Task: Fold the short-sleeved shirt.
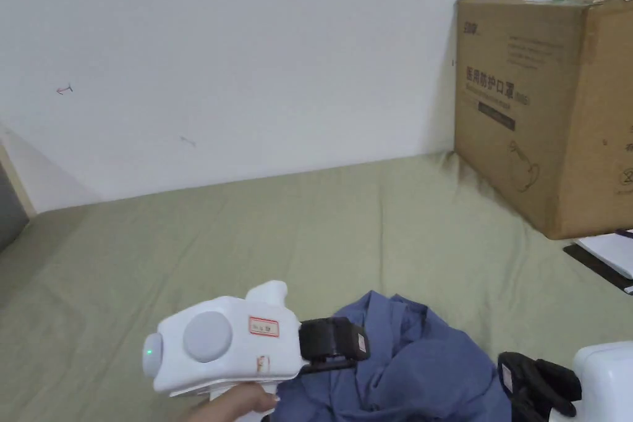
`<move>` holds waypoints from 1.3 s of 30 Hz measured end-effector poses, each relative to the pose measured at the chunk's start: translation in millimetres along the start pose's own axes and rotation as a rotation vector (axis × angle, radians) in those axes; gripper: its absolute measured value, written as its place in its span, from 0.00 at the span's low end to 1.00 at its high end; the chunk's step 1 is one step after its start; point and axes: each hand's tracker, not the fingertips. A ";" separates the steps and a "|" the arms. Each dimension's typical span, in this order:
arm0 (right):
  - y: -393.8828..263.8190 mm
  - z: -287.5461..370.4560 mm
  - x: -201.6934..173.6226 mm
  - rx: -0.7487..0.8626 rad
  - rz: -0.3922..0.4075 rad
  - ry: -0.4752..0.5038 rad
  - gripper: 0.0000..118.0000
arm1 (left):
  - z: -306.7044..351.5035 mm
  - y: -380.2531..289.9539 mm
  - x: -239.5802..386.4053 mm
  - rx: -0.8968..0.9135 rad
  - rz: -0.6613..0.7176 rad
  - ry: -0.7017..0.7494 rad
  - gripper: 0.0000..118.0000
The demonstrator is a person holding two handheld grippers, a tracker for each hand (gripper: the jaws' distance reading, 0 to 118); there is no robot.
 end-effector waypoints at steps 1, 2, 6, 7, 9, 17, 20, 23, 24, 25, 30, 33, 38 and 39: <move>4.9 4.4 -3.0 0.036 0.006 -0.001 0.00 | 28.0 -3.3 14.2 0.015 -0.013 -0.035 0.63; 8.5 8.0 -5.5 0.066 0.010 -0.003 0.00 | 50.9 -17.3 18.0 0.095 -0.036 -0.047 0.20; 15.3 25.1 -15.2 0.183 0.021 -0.016 0.00 | 124.7 -82.0 40.7 0.440 -0.225 0.160 0.00; 14.5 29.3 -17.6 0.212 0.021 -0.022 0.00 | 139.3 -102.2 42.3 0.512 -0.251 0.164 0.00; 10.8 37.9 -22.0 0.271 0.025 -0.050 0.00 | 157.2 -134.9 53.1 0.678 -0.264 0.280 0.00; -21.6 61.1 -36.2 0.381 0.029 -0.184 0.00 | 159.6 -219.8 67.8 0.847 -0.269 0.549 0.00; -24.4 61.9 -32.5 0.347 0.011 -0.167 0.00 | 158.7 -225.0 69.7 0.846 -0.281 0.564 0.00; -24.2 62.7 -30.9 0.329 0.025 -0.176 0.00 | 158.0 -222.3 68.7 0.839 -0.250 0.556 0.00; -22.5 62.2 -29.8 0.326 0.023 -0.172 0.00 | 157.5 -223.2 69.0 0.837 -0.249 0.558 0.00; -20.6 61.9 -28.8 0.321 0.017 -0.163 0.00 | 157.9 -220.7 66.7 0.835 -0.249 0.562 0.00; -1.4 59.8 -28.4 0.259 -0.026 -0.006 0.00 | 183.3 -142.7 57.8 0.770 -0.129 0.414 0.00; 8.8 54.1 -31.3 0.260 -0.032 0.014 0.00 | 180.0 -43.1 19.3 0.478 -0.045 0.396 0.00; 8.1 32.7 -31.9 0.144 -0.074 0.080 0.00 | 86.6 35.0 -82.2 -0.240 0.049 0.320 0.00; 5.5 28.0 -30.5 0.124 -0.073 0.081 0.00 | 69.2 36.5 -97.4 -0.278 0.059 0.390 0.00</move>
